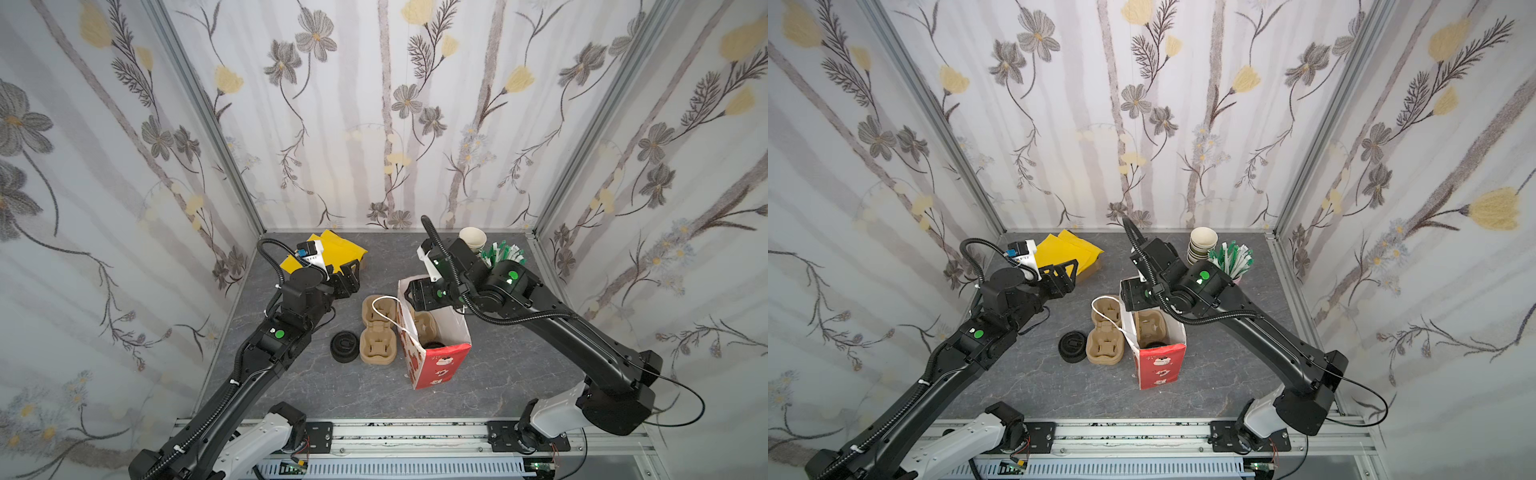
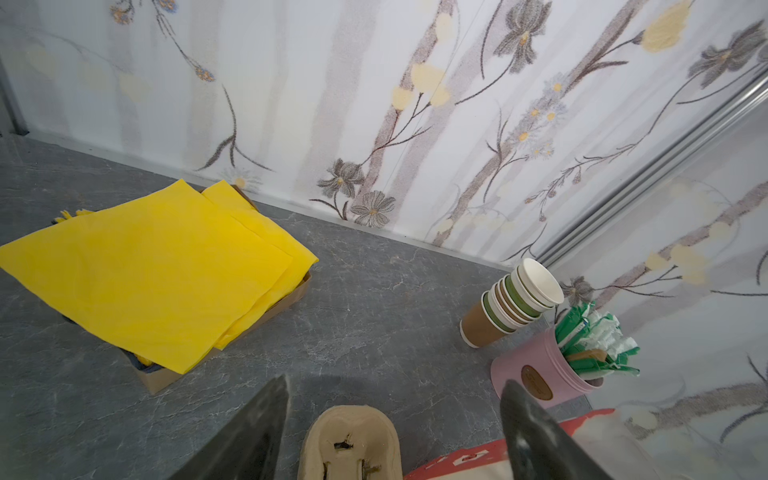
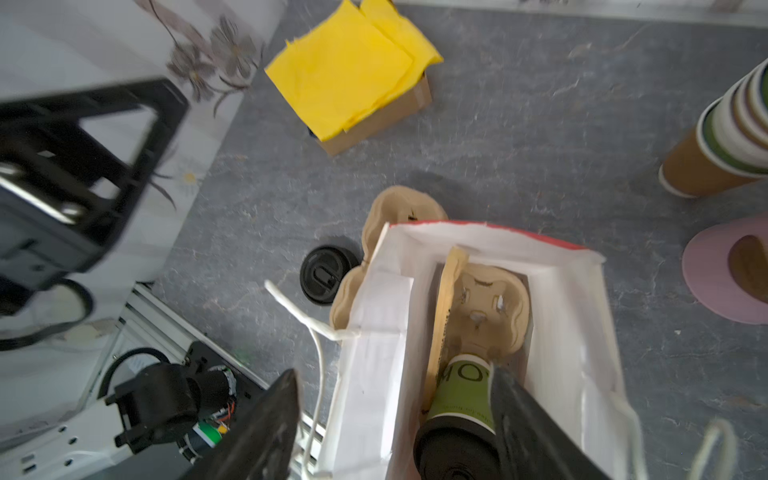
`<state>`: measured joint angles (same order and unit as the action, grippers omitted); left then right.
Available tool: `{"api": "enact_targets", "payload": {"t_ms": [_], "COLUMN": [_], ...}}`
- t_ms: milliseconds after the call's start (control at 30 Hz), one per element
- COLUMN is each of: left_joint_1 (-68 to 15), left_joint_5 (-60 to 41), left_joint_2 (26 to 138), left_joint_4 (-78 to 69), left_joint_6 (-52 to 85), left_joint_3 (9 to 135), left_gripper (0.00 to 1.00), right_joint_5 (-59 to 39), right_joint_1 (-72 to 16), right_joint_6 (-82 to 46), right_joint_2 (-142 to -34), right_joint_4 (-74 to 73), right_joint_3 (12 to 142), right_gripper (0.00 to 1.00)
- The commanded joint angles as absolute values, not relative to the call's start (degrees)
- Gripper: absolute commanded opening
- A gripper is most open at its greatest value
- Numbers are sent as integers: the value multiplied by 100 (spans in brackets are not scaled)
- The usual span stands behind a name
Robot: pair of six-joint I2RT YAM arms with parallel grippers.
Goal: Pack the takeout coffee
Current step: 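Lower the straw into the bag beside the cup and release it, then move the left gripper to the yellow napkin box and grasp a napkin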
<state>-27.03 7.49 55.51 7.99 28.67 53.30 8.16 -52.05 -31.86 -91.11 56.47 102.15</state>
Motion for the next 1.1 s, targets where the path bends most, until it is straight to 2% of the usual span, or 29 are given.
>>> {"api": "enact_targets", "payload": {"t_ms": [0,133,300,567,733,867,1067], "left_joint_1": [-2465,-1697,-469,1029,1554,1826,1991], "left_joint_5": [1175,1252,472,-1600,-2641,-3139,-3530], "left_joint_2": [5752,6115,6622,8039,9111,10008,10650], "left_joint_4": [1015,1612,1750,520,-648,-959,-1683], "left_joint_6": [3261,3913,4431,3818,3454,3361,3625], "left_joint_3": [5509,5748,5638,5335,5575,6044,6118], "left_gripper": [80,75,72,80,80,77,74], "right_joint_5": [1890,2259,2155,1736,1528,1489,1523], "right_joint_1": [-5194,-5067,-4850,-4740,-4518,-4491,-4496], "right_joint_6": [-3256,-3286,-3420,-3358,-3246,-3243,-3319], "right_joint_2": [-8748,-8251,-7972,-8139,-8203,-8192,-8098], "right_joint_4": [5476,5057,4716,4652,4625,4625,4613], "right_joint_3": [10367,10020,9547,9578,9637,9650,9567], "right_gripper": [72,72,70,68,68,67,67]}}
